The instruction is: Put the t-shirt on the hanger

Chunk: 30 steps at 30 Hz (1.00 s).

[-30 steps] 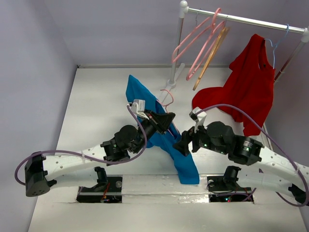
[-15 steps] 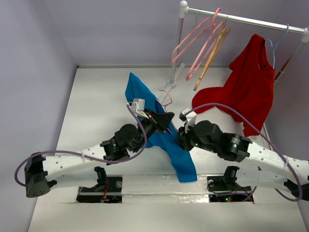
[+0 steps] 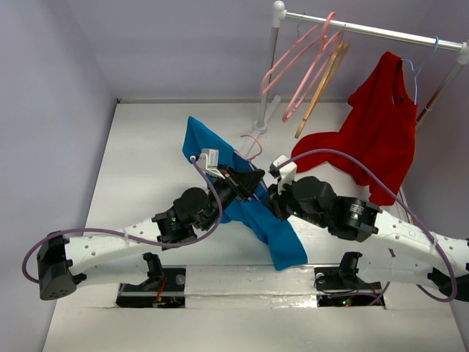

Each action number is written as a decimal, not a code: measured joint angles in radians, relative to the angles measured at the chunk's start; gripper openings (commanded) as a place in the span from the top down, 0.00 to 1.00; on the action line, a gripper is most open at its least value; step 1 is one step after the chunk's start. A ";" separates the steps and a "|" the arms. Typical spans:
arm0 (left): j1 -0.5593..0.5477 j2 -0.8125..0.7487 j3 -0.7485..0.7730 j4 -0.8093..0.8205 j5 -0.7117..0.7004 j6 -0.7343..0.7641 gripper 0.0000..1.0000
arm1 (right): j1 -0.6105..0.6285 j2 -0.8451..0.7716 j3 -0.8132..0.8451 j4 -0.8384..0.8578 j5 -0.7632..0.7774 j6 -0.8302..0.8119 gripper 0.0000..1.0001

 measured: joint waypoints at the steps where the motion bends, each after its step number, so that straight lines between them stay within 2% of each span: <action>1: 0.000 0.001 0.000 0.000 0.001 0.000 1.00 | 0.000 0.002 0.000 0.002 0.000 -0.005 0.92; 2: 0.000 0.001 0.000 0.000 0.000 0.001 1.00 | 0.001 0.005 0.000 0.004 -0.001 -0.010 0.99; 4: 0.001 0.001 0.002 -0.005 0.000 0.008 1.00 | 0.004 0.009 0.000 0.004 0.002 -0.010 1.00; 5: 0.001 0.002 0.008 -0.015 0.001 0.014 0.96 | 0.005 0.008 0.000 0.004 0.003 -0.009 1.00; 6: 0.001 0.002 0.018 -0.029 0.005 0.022 0.74 | 0.005 0.005 0.000 0.005 0.003 -0.006 1.00; 7: 0.001 0.002 0.031 -0.045 0.015 0.037 0.61 | 0.006 -0.003 -0.001 0.006 0.005 0.000 1.00; 9: -0.003 -0.001 0.055 -0.059 0.035 0.071 0.39 | 0.005 -0.031 -0.007 0.002 0.009 0.017 1.00; 10: -0.007 -0.007 0.066 -0.068 0.045 0.087 0.37 | 0.005 -0.054 -0.012 -0.004 0.011 0.025 1.00; 15: -0.011 -0.137 0.052 -0.119 0.024 0.154 0.36 | 0.004 -0.196 -0.022 -0.061 0.021 0.071 1.00; 18: -0.012 -0.251 0.014 -0.122 -0.047 0.175 0.38 | 0.004 -0.256 -0.022 -0.104 0.028 0.097 1.00; 21: 0.001 -0.303 0.005 -0.127 -0.101 0.187 0.39 | 0.004 -0.296 -0.022 -0.152 0.028 0.121 1.00; 27: 0.019 -0.269 0.004 -0.127 -0.107 0.207 0.39 | 0.004 -0.407 -0.020 -0.239 0.021 0.156 1.00; 30: 0.020 -0.224 0.004 -0.127 -0.080 0.220 0.39 | 0.004 -0.459 0.018 -0.335 0.037 0.187 1.00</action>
